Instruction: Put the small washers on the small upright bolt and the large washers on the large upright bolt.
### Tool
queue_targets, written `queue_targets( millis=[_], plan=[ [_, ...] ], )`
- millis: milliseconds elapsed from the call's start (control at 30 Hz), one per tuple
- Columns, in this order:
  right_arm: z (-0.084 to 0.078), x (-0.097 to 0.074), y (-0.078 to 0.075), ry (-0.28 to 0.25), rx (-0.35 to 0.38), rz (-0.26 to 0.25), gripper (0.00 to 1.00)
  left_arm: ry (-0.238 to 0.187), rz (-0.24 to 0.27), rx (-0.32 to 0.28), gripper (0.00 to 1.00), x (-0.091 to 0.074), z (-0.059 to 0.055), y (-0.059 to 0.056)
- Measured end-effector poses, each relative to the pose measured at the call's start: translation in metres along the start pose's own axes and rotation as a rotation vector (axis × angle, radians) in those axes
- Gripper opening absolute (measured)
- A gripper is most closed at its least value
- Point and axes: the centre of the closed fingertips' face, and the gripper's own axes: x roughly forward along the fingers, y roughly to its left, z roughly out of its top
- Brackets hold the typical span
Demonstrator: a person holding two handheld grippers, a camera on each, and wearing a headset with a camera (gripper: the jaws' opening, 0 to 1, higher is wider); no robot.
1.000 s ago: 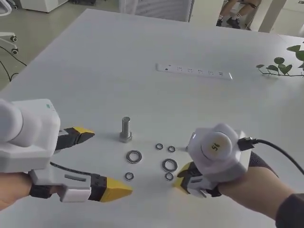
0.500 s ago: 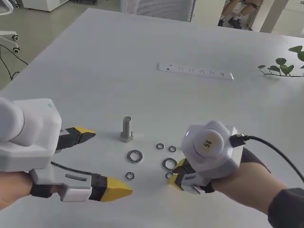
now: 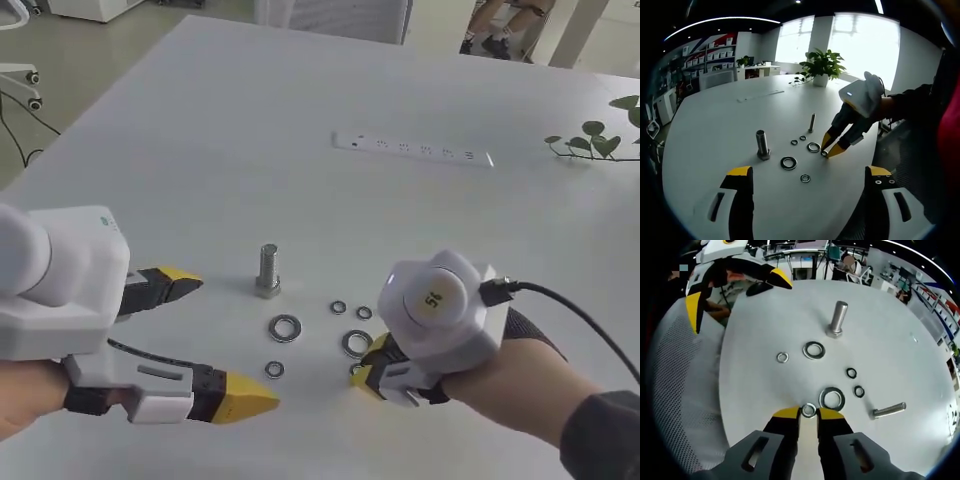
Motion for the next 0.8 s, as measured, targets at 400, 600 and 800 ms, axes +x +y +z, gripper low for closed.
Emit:
queue_targets(
  millis=[400, 600, 800],
  plan=[
    [-0.005, -0.004, 0.001, 0.006, 0.013, 0.001, 0.14, 0.000, 0.001, 0.000, 0.91, -0.002, 0.000, -0.001],
    [-0.013, -0.009, -0.003, 0.022, 0.022, -0.013, 0.14, 0.000, -0.003, 0.002, 0.91, -0.001, 0.001, -0.001],
    [-0.023, -0.017, -0.005, 0.033, 0.040, -0.021, 0.14, -0.001, -0.006, 0.007, 0.92, 0.000, 0.002, -0.002]
  ],
)
